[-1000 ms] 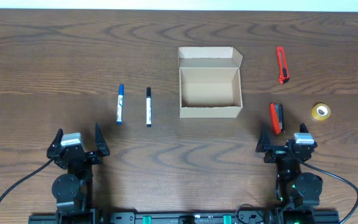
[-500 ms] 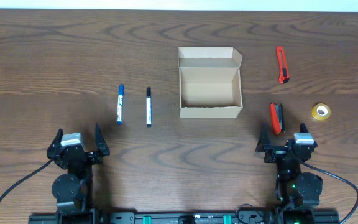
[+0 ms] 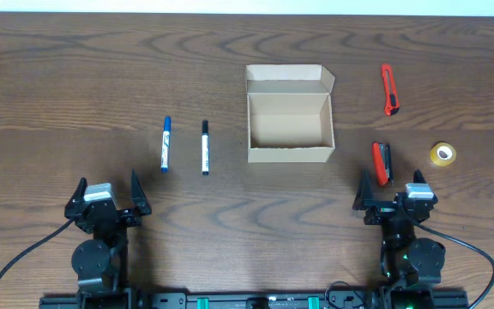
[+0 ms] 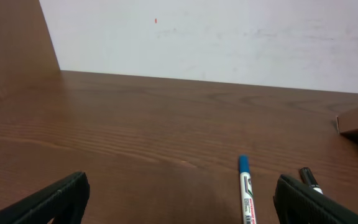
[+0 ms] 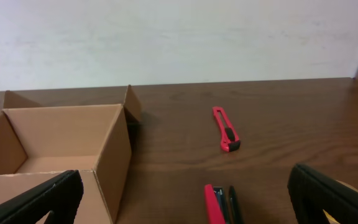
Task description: Pack container
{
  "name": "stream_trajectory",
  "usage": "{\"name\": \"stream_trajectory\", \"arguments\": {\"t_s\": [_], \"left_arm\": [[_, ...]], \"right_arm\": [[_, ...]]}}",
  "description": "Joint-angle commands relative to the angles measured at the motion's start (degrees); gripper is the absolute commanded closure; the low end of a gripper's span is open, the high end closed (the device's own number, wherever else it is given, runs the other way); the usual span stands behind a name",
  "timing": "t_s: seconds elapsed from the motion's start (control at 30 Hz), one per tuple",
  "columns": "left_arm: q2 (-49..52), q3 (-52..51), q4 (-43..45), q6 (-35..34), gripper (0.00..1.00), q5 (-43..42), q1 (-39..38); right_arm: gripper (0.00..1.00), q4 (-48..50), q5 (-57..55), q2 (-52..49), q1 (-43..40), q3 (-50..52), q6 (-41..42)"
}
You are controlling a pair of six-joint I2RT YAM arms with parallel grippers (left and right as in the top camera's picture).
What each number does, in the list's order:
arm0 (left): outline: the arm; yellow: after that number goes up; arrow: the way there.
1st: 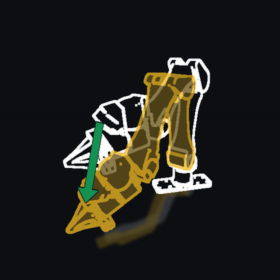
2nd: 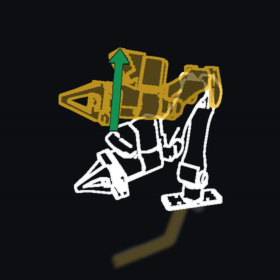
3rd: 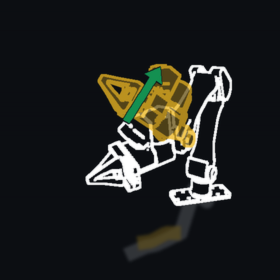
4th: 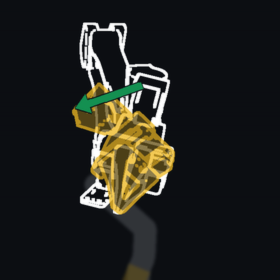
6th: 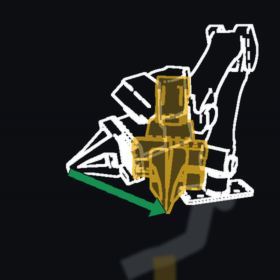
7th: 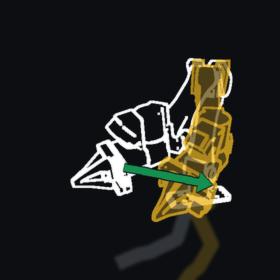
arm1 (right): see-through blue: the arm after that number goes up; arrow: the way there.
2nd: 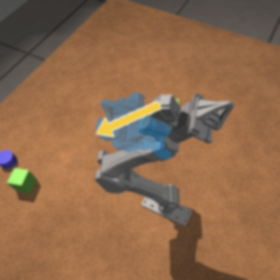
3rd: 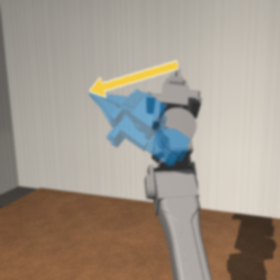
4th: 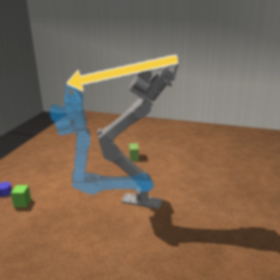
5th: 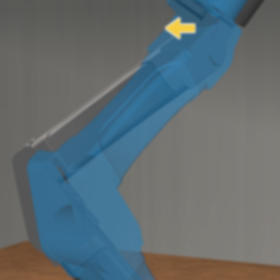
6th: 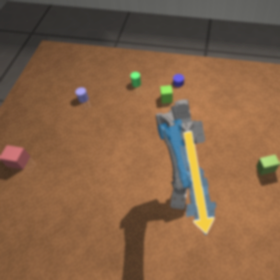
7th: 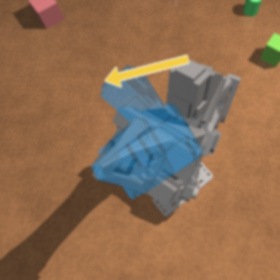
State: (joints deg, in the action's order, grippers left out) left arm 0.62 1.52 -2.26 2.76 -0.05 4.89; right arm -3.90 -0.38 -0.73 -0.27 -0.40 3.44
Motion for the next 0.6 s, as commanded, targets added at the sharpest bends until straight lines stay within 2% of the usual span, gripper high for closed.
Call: {"name": "stream_trajectory", "arguments": {"t_s": [0.0, 0.23, 0.57], "left_arm": [[-0.4, -1.2, -2.1, -0.6, 0.05, 0.2, 0.3], [-0.4, -1.2, -2.1, -0.6, 0.05, 0.2, 0.3], [-0.4, -1.2, -2.1, -0.6, 0.05, 0.2, 0.3]], "right_arm": [[0.01, -0.1, 0.7, 0.2, -0.2, 0.1, 0.4], [0.01, 0.4, 0.6, 0.2, -0.2, 0.1, 7.5], [0.01, -0.2, -1.3, -0.3, -0.2, 0.1, 7.4]]}}
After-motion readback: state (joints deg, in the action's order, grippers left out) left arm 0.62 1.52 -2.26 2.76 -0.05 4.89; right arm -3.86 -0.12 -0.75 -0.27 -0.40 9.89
